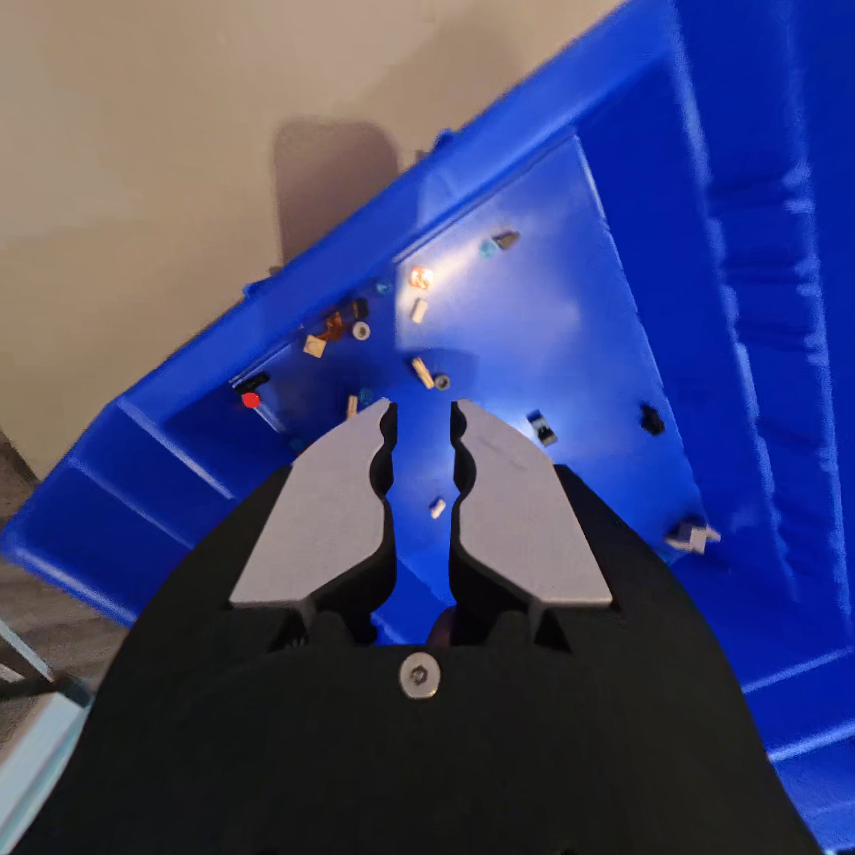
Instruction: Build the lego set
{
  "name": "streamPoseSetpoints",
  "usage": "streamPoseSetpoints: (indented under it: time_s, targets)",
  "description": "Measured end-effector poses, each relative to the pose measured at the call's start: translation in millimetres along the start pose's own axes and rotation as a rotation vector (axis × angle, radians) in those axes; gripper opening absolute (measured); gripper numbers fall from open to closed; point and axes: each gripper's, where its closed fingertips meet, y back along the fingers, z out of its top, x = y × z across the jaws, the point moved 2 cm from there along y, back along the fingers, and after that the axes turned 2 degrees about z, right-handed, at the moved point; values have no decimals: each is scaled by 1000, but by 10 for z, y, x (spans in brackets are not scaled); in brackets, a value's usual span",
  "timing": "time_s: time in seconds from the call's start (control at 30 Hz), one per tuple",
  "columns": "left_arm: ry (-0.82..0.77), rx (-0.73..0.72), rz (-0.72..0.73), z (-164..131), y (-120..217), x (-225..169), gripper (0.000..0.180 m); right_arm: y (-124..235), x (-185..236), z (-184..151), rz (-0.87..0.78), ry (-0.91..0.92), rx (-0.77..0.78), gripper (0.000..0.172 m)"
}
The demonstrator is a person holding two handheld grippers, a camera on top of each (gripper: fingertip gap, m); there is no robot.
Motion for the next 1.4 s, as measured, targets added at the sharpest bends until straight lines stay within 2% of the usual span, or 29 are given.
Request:
streamPoseSetpoints:
  time_s: [0.03,0.27,0.37,0.57,0.7,0.83,0.9,1.0,1.23,1.33,1.4]
  targets:
    - [6,3,0,-3,-3,7,32,-53,9,35,9,30,-7,20]
    - [30,13,0,-11,-12,30,32,-330,-29,-6,68,111,46,18]
    - [27,11,1,-11,-11,29,32,-359,-28,23,81,107,24,8]
    - [12,6,3,-5,-3,13,31,-284,-75,103,-14,114,19,5]
    - [-3,0,13,0,4,7,31,65,-112,485,-157,106,-103,5]
    - [-4,-1,16,0,5,6,31,369,142,1121,-249,169,-236,5]
    - [-6,-1,17,0,6,6,31,332,369,1420,-236,224,-266,4]
    - [-5,-1,18,-2,11,3,30,76,661,1725,-192,304,-257,5]
    - [-5,-1,15,-18,34,-16,30,-531,1022,1891,18,325,-222,7]
    - [-6,-1,12,-21,38,-22,30,-547,1011,1931,36,279,-252,12]
    - [-5,-1,10,-22,37,-21,30,-484,935,1908,-12,266,-254,17]
